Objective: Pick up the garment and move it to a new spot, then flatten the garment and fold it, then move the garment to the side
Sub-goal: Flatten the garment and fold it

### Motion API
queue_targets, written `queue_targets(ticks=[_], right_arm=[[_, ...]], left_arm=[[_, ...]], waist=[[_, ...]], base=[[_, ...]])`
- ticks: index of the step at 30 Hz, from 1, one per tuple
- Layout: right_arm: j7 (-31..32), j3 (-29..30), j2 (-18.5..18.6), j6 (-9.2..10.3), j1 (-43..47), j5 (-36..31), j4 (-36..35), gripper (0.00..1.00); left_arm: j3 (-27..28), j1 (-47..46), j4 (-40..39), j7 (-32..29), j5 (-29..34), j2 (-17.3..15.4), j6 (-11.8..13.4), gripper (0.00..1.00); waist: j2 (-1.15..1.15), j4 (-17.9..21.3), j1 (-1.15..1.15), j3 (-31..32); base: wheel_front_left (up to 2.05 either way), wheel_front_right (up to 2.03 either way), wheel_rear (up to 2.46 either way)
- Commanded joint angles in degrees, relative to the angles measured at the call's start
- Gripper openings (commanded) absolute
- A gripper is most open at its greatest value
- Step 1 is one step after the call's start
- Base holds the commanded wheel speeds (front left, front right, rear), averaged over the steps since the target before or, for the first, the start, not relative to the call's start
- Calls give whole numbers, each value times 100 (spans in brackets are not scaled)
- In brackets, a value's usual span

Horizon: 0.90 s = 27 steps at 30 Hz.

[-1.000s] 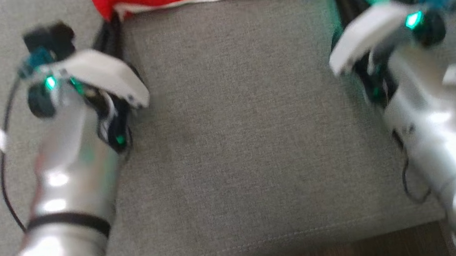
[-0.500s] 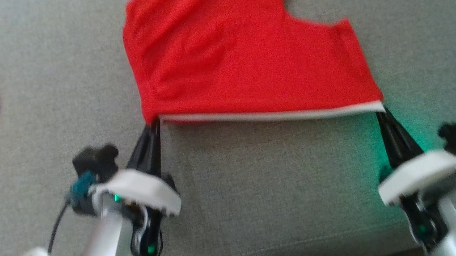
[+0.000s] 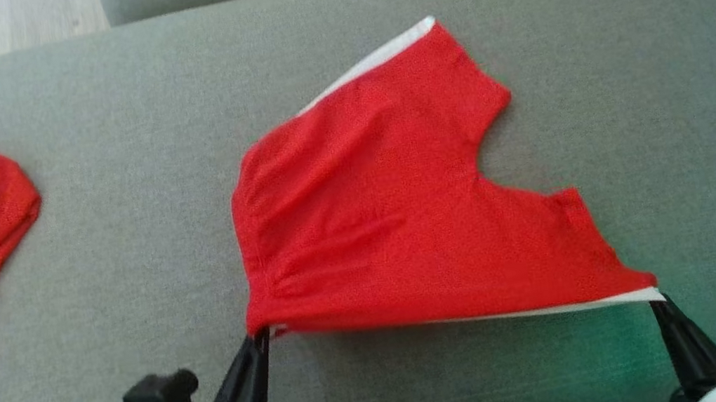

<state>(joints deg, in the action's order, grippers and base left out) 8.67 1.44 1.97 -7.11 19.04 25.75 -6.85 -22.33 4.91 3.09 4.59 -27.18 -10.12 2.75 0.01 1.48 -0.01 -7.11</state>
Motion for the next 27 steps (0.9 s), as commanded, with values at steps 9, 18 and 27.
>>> queue_targets(ticks=[9, 18, 27], right_arm=[[166, 230, 91, -37, -100, 22, -365, 0], [609, 39, 94, -37, -1735, -616, -168, 0], [797, -301, 480, -37, -3826, -759, 889, 0]], left_arm=[[333, 263, -980, -367, -92, -279, 354, 0], [382, -712, -926, -647, -225, -375, 71, 0], [476, -1956, -304, -867, -473, -362, -282, 0]], waist=[[-1, -21, 1, 195], [-1, -156, 1, -421], [-1, -343, 1, -1183]], base=[[0, 0, 0], [0, 0, 0], [0, 0, 0]])
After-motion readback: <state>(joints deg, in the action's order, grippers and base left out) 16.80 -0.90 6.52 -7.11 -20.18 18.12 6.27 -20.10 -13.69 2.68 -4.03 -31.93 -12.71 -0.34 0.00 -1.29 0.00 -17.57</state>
